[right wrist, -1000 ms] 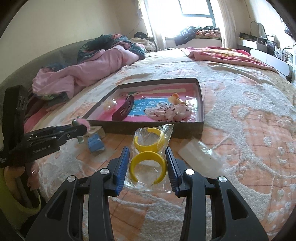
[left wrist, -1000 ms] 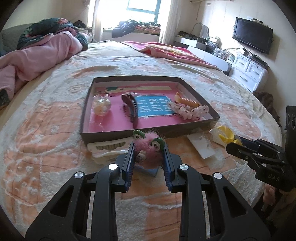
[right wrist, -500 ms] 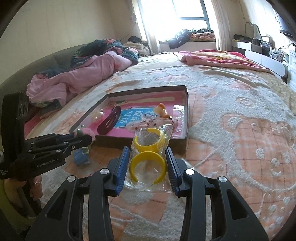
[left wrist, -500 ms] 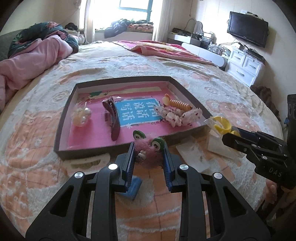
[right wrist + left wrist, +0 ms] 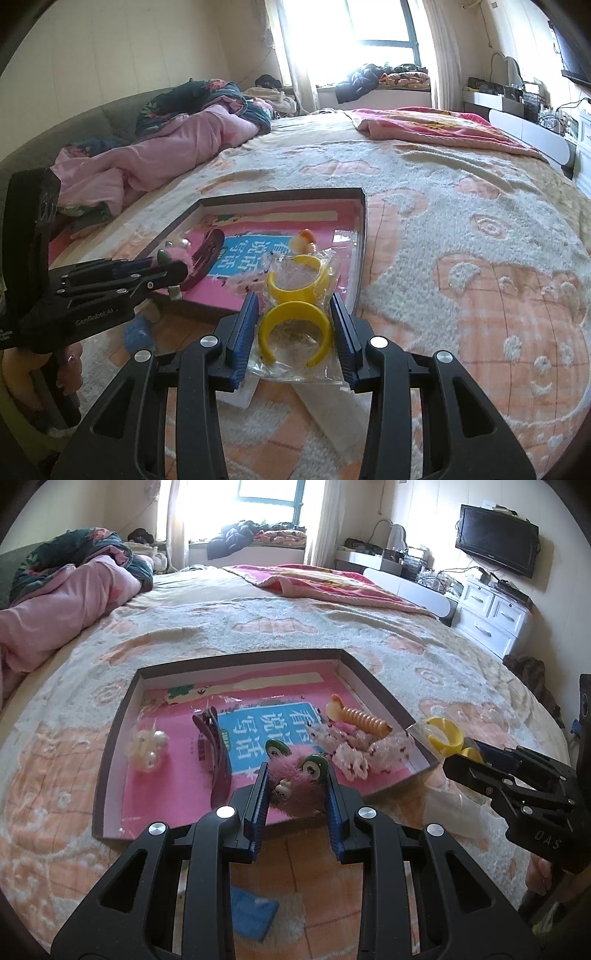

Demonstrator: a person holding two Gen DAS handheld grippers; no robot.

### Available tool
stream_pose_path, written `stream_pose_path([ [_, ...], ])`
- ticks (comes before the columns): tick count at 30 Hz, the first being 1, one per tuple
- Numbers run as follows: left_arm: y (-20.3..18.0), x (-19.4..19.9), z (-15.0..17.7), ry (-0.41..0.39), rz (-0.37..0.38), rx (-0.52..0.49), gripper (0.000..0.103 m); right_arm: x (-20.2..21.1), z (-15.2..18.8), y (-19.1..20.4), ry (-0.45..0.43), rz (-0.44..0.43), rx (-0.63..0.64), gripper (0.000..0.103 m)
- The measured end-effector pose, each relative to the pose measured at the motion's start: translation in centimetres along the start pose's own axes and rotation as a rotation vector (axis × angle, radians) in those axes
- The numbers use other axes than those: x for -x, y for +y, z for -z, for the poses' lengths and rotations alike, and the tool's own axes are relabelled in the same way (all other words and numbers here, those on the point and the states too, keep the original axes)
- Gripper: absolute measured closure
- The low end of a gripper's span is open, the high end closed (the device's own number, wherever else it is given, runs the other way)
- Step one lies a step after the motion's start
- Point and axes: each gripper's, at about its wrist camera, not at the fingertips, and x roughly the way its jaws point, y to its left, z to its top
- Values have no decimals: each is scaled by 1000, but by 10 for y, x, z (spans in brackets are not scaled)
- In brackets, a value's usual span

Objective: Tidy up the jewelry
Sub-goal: 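Carry the pom-pom and bagged bangles over the tray with both grippers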

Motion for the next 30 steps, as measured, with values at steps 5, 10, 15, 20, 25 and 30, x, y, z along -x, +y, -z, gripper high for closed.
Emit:
stream_pose_path([
  [5,1,-13,-4,20,1,-1,83,-12,-9,-2,5,5,26,65],
  [10,3,-24,-7,39,2,4,83,-25,-19,-6,11,8,39,65],
  [15,4,-33,-10,49,3,9,83,-37,-28,-11,15,9,41,65],
  [20,3,-39,-10,59,3,10,83,-49,-36,-15,29,13,52,65],
  [25,1,-46,-7,72,8,19,83,-65,-40,-17,57,17,70,65],
  [30,1,-50,-6,81,-1,10,83,-78,-43,-18,76,14,81,65],
])
